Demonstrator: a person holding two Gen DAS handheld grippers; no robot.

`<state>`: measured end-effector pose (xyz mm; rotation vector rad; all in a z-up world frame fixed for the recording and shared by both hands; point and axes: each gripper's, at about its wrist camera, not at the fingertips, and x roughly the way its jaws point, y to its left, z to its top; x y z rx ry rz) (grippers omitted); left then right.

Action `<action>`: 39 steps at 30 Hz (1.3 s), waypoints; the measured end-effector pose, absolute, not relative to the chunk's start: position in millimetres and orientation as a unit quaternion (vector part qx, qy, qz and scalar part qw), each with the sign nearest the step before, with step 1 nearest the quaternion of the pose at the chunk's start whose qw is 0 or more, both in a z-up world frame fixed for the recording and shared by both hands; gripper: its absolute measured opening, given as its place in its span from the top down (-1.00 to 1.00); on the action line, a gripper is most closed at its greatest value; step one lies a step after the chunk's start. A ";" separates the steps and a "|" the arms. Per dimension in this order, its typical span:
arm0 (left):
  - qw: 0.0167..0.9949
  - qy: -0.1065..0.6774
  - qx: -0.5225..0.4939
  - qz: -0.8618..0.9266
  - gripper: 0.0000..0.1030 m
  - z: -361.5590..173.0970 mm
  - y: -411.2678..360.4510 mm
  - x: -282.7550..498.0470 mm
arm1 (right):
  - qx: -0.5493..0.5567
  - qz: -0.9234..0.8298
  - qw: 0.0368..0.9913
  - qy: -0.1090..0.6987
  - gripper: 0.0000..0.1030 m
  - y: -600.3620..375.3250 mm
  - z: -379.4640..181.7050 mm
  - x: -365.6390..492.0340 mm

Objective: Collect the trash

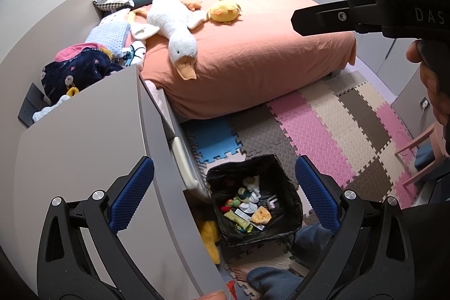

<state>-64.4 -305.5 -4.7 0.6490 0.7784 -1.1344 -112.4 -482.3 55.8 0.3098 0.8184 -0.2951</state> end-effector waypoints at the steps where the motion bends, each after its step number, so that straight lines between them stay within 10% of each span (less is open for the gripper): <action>1: 0.725 0.353 0.294 -0.514 -0.87 -4.8 -305.8 -64.6 | 0.150 -0.142 0.895 0.395 -0.53 -482.3 55.2 -111.7; 39: 0.724 0.360 0.281 -0.517 -0.87 -0.5 -299.9 -63.8 | 0.148 -0.141 0.896 0.393 -0.62 -483.2 59.3 -111.5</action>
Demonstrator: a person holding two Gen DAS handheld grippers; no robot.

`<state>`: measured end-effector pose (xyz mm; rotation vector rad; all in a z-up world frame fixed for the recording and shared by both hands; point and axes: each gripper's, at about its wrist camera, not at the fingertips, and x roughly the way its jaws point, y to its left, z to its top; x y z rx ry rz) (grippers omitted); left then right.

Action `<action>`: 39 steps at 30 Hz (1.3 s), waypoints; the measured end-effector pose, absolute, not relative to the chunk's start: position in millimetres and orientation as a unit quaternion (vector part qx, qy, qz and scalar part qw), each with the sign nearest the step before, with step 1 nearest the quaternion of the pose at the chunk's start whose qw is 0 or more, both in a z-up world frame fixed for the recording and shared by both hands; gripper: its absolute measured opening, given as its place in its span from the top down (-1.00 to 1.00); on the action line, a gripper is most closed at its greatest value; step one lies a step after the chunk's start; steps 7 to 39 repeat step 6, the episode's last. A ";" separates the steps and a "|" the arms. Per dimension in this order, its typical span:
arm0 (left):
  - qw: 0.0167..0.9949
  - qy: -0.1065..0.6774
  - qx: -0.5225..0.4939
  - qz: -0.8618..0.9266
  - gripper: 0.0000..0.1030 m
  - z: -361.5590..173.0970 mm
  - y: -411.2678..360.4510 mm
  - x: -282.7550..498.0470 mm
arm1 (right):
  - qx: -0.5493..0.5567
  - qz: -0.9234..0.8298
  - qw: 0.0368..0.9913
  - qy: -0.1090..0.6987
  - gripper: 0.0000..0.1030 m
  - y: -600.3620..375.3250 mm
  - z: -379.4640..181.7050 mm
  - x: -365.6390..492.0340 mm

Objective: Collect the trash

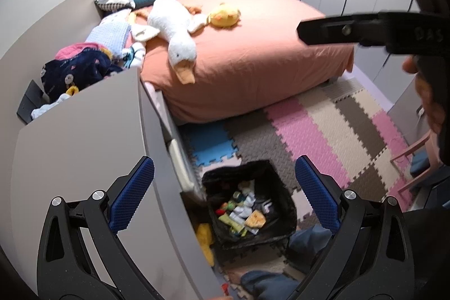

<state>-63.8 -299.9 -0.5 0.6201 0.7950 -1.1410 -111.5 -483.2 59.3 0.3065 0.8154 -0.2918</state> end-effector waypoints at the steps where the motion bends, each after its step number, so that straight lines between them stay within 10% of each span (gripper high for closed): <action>1: 0.722 0.364 0.284 -0.515 -0.87 -1.8 -300.3 -62.0 | 0.148 -0.140 0.897 0.393 -0.62 -483.2 60.2 -111.1; 39: 0.724 0.371 0.285 -0.507 -0.87 -4.2 -297.9 -57.7 | 0.148 -0.142 0.896 0.393 -0.62 -482.2 59.2 -112.0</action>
